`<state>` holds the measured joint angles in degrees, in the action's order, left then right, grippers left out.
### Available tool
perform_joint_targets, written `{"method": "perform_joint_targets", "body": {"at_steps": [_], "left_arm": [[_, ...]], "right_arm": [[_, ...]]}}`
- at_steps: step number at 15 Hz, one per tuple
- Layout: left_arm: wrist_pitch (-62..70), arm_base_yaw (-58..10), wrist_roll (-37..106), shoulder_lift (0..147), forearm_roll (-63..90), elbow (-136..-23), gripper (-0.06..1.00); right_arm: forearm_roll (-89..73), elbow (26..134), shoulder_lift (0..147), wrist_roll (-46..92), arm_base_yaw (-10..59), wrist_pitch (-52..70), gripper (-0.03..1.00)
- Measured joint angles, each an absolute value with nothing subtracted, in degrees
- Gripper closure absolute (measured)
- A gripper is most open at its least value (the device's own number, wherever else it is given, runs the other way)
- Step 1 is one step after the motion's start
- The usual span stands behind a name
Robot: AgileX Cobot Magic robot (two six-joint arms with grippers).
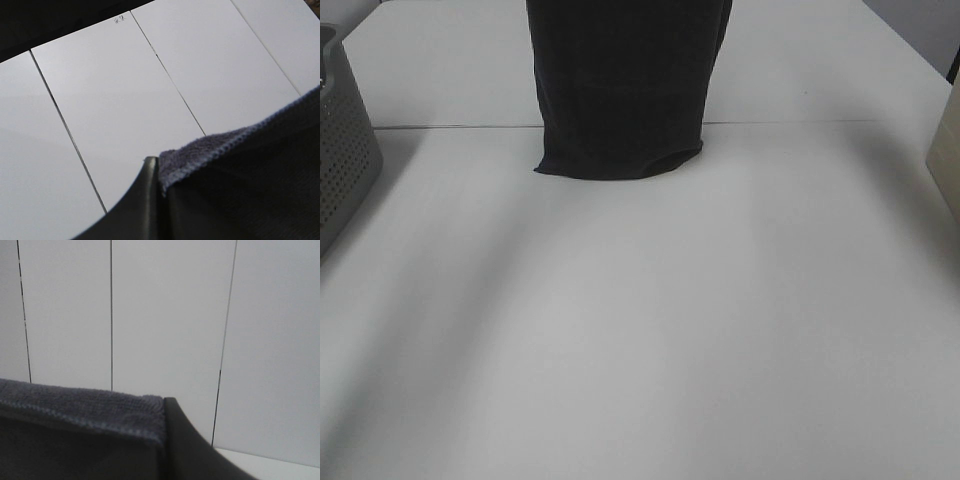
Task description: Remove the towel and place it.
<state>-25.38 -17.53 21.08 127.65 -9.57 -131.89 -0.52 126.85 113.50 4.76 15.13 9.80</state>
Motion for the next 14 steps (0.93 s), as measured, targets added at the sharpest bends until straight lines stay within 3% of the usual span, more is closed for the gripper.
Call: {"method": "perform_joint_targets", "body": {"at_steps": [8, 14], "left_arm": [[-22.9, -16.0, 14.8, 138.2, -13.5, -149.2, 0.94], [-22.5, -15.8, 11.6, 138.3, -16.8, -150.9, 0.94]], "right_arm": [[0.0, 127.1, 115.3, 5.6, 15.1, 2.5, 0.96], [0.0, 127.1, 115.3, 6.2, 15.1, 2.0, 0.96]]}}
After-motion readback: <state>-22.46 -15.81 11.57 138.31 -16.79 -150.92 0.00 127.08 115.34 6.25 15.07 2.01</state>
